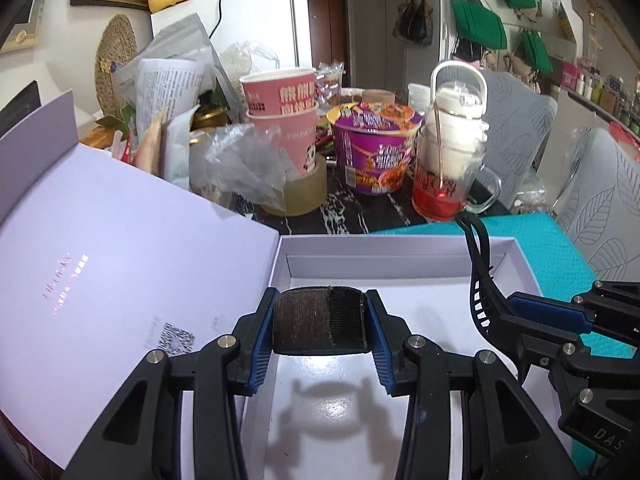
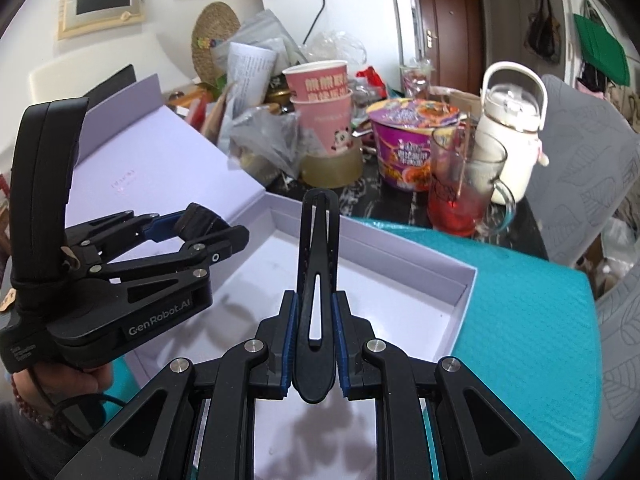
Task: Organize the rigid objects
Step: 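Carry the black hair tie and black claw clip into the white box with both grippers, then open the left gripper releasing the hair tie while the right releases the claw clip, then withdraw both grippers from the box back over the pile of items, then grasp the clear S-shaped hair clip with the left gripper while the right grasps the gingham scrunchie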
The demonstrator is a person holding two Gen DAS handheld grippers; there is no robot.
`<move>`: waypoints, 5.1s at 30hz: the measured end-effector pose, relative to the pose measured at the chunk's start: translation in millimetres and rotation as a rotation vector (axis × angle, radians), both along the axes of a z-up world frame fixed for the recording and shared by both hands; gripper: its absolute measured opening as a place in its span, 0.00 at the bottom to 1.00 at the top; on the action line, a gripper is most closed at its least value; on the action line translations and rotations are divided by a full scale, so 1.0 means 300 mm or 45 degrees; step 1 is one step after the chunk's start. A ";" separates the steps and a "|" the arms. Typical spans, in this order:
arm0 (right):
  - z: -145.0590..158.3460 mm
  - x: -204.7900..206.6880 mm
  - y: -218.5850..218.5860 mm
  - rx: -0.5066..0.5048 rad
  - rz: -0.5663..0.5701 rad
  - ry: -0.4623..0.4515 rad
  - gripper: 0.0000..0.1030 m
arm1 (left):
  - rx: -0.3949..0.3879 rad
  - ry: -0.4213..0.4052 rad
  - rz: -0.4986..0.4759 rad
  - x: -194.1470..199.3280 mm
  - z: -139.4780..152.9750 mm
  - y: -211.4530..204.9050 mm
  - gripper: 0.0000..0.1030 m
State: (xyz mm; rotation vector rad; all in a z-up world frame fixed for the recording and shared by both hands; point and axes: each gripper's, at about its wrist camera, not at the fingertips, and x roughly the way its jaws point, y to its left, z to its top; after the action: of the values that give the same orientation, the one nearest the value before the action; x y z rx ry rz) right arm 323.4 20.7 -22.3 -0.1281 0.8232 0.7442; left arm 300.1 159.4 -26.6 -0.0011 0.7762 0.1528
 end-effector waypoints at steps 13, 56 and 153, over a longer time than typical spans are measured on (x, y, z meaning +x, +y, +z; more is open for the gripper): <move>-0.029 0.015 0.008 -0.055 -0.033 0.025 0.17 | -0.011 0.187 0.012 0.056 -0.099 -0.022 0.41; 0.352 -0.293 -0.110 -0.021 -0.118 -0.249 0.29 | 0.024 -0.113 0.049 -0.277 0.319 -0.082 0.69; -0.153 -0.905 -0.669 -0.068 -0.547 0.184 0.60 | -0.232 0.296 -0.496 -0.707 -0.125 -0.607 0.76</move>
State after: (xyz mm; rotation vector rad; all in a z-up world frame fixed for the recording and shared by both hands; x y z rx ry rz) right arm 52.0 -180.2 -68.3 0.0558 0.9691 0.3291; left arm 87.9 -22.9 -64.2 -0.0044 1.0047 -0.2929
